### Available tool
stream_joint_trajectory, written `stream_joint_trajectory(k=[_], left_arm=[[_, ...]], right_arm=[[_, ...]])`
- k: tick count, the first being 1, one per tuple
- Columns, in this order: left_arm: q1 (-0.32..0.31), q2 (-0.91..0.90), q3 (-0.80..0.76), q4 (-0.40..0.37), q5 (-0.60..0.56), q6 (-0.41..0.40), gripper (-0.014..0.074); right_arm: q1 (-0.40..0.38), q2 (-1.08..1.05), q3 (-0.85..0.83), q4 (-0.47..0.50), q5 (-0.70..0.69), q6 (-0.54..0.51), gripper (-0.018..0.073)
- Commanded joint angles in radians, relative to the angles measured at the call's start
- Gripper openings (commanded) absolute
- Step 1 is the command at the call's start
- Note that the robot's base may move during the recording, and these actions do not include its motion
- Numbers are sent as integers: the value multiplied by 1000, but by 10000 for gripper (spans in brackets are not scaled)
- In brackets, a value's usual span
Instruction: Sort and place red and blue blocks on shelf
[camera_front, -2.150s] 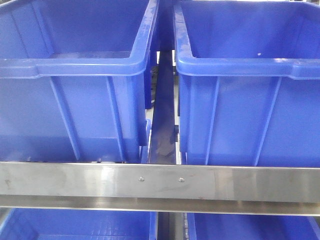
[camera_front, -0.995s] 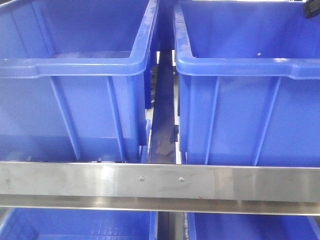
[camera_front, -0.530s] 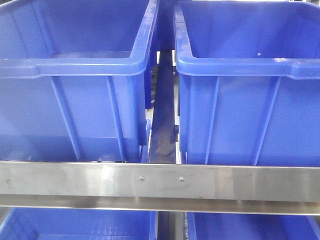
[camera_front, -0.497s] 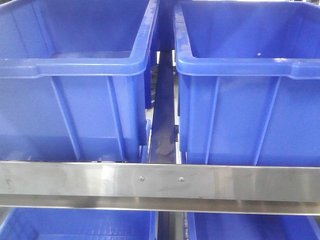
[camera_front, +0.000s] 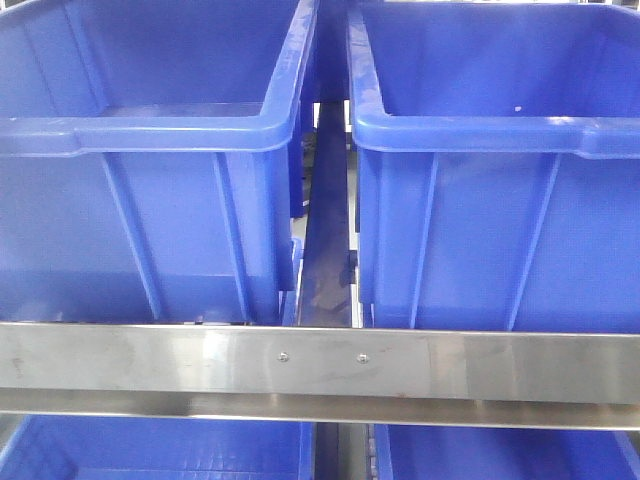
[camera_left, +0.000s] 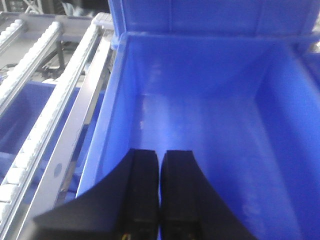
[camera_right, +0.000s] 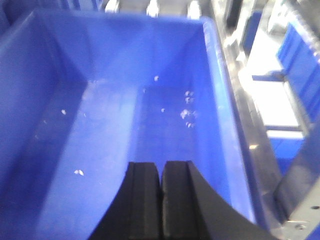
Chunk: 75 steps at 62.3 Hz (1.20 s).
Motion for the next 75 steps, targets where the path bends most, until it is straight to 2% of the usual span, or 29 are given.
stream_joint_trajectory(k=[1,7,17,32,43,75], left_arm=[[2,-40,-21,-14,-36,-2,126],[2,-85,-6,-14,-10,-2,126],[2,-178,45,-14,37,-2,126],[2,-301,141,-38,83,-4,126],[2,-350,187,-38,81,-4,126],[2,-351,188,-38,75,-4,125]], right_arm=[[-8,-48,-25,6,-61,-7,52],[-8,-90,6,7,-61,-6,52],[-8,-186,102,66,-61,5,52],[-8,-324,210,68,-66,5,52],[-8,-376,216,68,-73,5,52],[-8,-378,216,68,-79,5,52]])
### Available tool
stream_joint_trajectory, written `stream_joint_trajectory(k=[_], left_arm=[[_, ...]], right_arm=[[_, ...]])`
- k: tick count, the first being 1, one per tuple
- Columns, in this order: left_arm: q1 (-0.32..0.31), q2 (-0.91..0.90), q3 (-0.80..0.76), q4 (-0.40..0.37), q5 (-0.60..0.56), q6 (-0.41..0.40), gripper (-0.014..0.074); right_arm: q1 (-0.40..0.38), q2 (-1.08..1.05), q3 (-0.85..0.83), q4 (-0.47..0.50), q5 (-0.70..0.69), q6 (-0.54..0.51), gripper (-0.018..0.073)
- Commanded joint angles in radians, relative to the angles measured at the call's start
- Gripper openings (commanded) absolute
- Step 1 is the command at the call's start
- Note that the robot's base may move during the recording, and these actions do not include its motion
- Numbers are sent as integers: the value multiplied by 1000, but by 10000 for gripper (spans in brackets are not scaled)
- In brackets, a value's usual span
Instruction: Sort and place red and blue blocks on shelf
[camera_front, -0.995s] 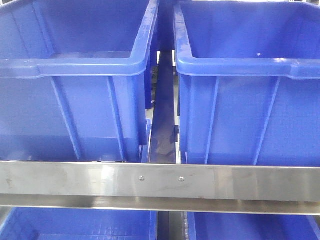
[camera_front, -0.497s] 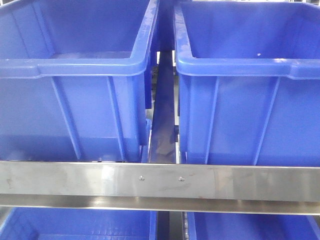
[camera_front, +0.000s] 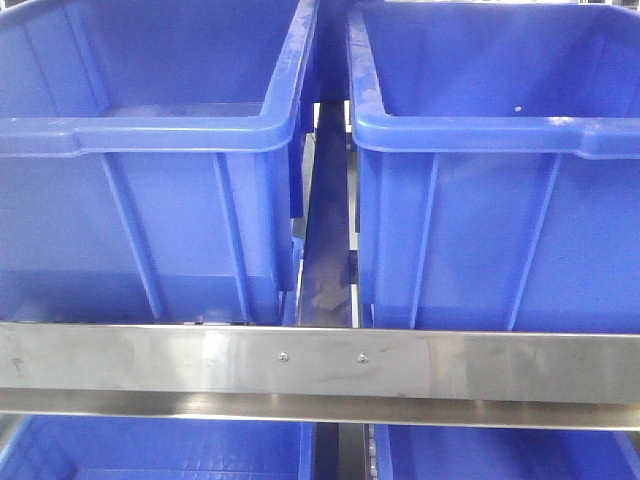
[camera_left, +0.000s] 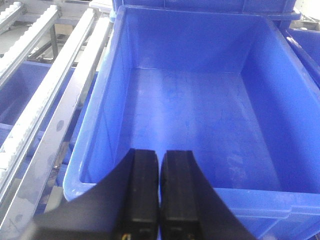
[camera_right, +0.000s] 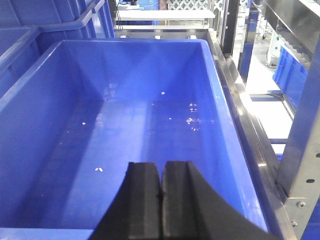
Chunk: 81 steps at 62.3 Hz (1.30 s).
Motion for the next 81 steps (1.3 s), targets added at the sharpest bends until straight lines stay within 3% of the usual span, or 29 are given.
stream_joint_trajectory(k=[1,34,57,81], left_arm=[[2,5,-26,-12,-89,-4,125],[2,5,-26,-12,-89,-4,125],[2,5,-24,-12,-89,-4,125],[2,5,-24,-12,-89,-4,125]], right_arm=[[-6,4,-29,9,-93,1,52],[-6,3,-3,9,-99,1,52],[-4,-94,264,-103,-463,1,52],[-4,-262,498,-103,-473,1,52]])
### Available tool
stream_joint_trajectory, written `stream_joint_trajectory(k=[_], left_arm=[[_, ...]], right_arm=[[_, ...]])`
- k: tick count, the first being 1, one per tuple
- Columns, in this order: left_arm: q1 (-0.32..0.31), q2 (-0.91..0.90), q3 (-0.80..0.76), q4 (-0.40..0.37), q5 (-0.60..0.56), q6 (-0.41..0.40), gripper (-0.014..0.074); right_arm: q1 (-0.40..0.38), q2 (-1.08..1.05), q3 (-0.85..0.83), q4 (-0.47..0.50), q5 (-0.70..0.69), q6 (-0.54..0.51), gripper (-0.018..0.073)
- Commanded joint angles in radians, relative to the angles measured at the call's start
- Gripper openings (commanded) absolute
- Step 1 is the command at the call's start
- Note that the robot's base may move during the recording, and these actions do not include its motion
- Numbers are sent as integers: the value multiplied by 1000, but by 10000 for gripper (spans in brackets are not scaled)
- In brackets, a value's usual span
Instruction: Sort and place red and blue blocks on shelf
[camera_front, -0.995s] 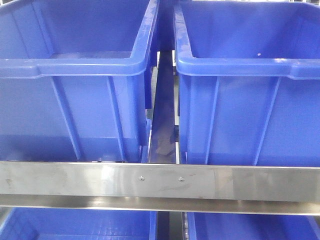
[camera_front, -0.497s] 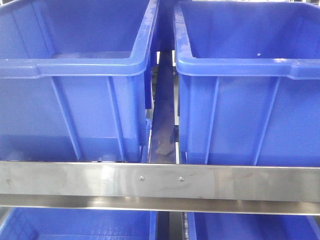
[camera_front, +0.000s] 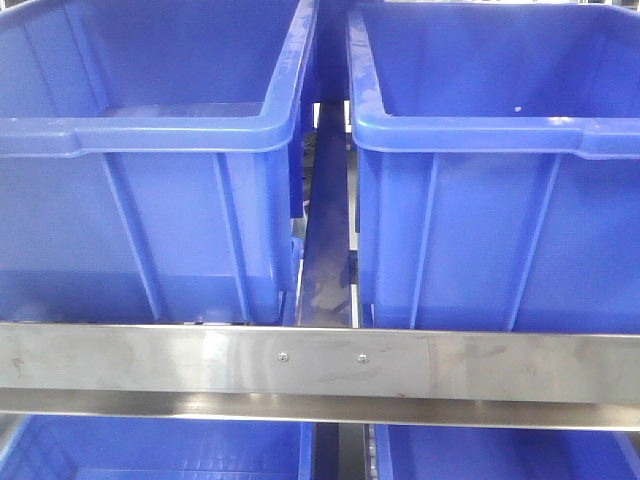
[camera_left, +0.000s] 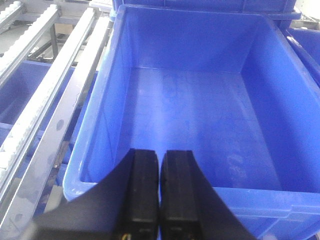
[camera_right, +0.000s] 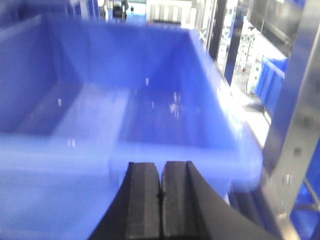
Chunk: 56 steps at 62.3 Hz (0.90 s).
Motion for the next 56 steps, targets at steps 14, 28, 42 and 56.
stream_joint_trajectory(k=[14,28,42,56], left_arm=[[2,5,-26,-12,-89,-4,125],[2,8,-26,-12,-85,-4,125],[2,8,-26,-12,-85,-4,125],[2,8,-26,-12,-85,-4,125]], right_arm=[[-4,-166,-11,-11,67,1,52],[4,-188,-10,-14,95,1,52],[40,-188,-10,-14,102,1,52],[47,-188,-10,-14,124,1,52]])
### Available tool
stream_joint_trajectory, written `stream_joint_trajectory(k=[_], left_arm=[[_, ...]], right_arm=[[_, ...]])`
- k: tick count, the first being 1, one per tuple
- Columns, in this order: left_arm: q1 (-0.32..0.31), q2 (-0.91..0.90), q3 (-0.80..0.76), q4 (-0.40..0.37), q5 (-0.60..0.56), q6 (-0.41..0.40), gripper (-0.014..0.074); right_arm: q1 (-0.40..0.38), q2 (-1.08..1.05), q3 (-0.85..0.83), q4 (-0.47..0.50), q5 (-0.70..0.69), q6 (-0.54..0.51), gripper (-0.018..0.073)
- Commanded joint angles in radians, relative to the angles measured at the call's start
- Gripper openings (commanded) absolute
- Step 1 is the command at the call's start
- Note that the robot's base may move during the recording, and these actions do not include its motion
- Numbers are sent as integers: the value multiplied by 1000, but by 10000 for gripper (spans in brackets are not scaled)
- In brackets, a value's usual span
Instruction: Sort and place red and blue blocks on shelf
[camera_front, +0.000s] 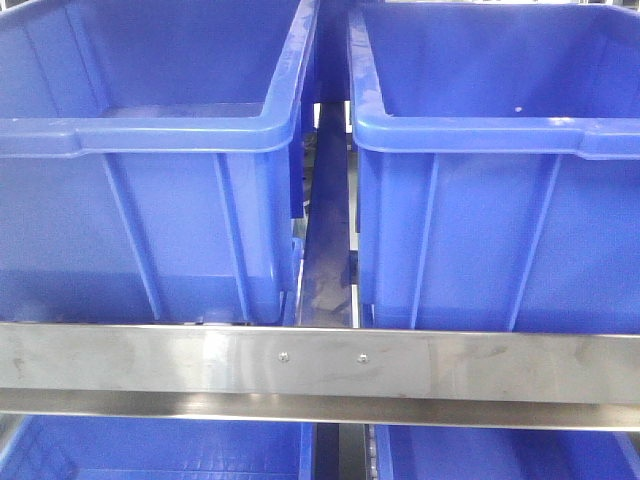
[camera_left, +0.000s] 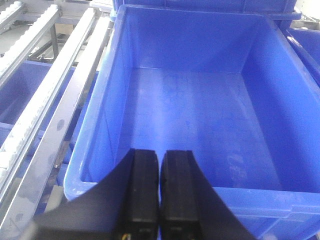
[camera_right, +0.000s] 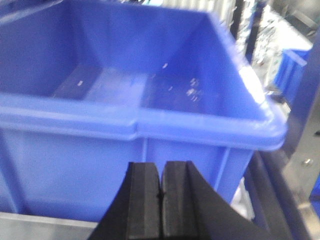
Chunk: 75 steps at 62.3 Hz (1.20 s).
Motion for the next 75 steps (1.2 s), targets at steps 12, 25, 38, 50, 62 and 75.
stream_joint_trajectory(k=[12,25,38,50,62,75], left_arm=[[2,8,-26,-12,-84,-4,125],[2,8,-26,-12,-84,-4,125],[2,8,-26,-12,-84,-4,125],[2,8,-26,-12,-84,-4,125],[2,8,-26,-12,-84,-4,125],[2,8,-26,-12,-84,-4,125]], right_arm=[[1,-20,-20,-12,-85,54,52],[1,-20,-20,-96,-81,91,52],[1,-19,-21,-97,-84,91,52],[1,-19,-21,-97,-84,91,52],[1,-19,-21,-97,-84,91,52],[1,-19,-21,-97,-84,91,52]])
